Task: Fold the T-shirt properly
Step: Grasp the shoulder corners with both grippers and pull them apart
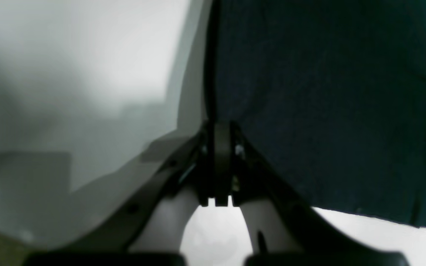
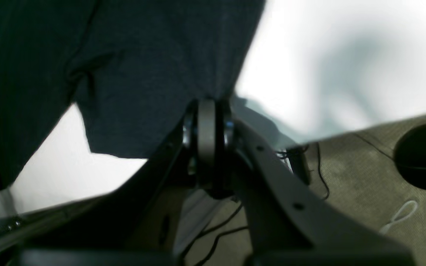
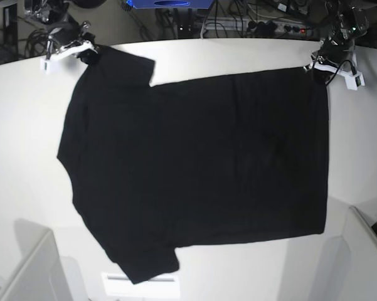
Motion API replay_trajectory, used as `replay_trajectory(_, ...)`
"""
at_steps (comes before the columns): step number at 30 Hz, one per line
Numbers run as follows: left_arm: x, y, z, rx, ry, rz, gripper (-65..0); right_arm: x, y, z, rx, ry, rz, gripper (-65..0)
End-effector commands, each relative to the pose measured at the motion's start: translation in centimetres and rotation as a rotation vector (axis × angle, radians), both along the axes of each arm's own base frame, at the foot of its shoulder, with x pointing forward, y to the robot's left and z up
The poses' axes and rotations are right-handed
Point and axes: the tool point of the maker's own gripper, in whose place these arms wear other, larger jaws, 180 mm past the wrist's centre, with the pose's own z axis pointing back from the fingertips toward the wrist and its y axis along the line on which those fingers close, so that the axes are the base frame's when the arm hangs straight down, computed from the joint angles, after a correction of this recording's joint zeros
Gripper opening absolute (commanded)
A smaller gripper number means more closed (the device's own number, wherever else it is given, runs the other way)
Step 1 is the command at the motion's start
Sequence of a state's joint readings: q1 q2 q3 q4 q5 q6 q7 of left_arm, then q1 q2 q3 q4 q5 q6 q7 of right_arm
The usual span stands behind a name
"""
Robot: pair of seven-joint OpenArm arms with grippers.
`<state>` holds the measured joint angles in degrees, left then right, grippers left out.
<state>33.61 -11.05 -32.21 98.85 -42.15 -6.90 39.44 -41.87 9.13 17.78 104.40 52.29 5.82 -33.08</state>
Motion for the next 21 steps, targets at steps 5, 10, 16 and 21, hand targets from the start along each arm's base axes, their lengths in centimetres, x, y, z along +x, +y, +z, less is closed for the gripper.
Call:
replay_trajectory(5,-0.7,2.1,1.3,0.049,-0.015,0.026,-65.0,-0.5,0.1,1.3,-0.006,-0.022,0.014,-65.0)
replay_trajectory(10,-1.4,3.7,1.8,0.077,-0.013,0.060,-65.0,-0.9,0.9,2.4,-0.003,-0.035,0.036,-65.0)
replay_trajectory(16,-0.5,3.2,3.4,0.095,-0.056,0.036,-65.0,0.6,1.6,4.3,-0.005,-0.102,0.055,-65.0)
replay_trajectory(21,0.6,1.8,4.5,0.038,-0.122,0.049,-65.0,3.1,2.1,4.9,0.010,-0.131,0.092,-65.0)
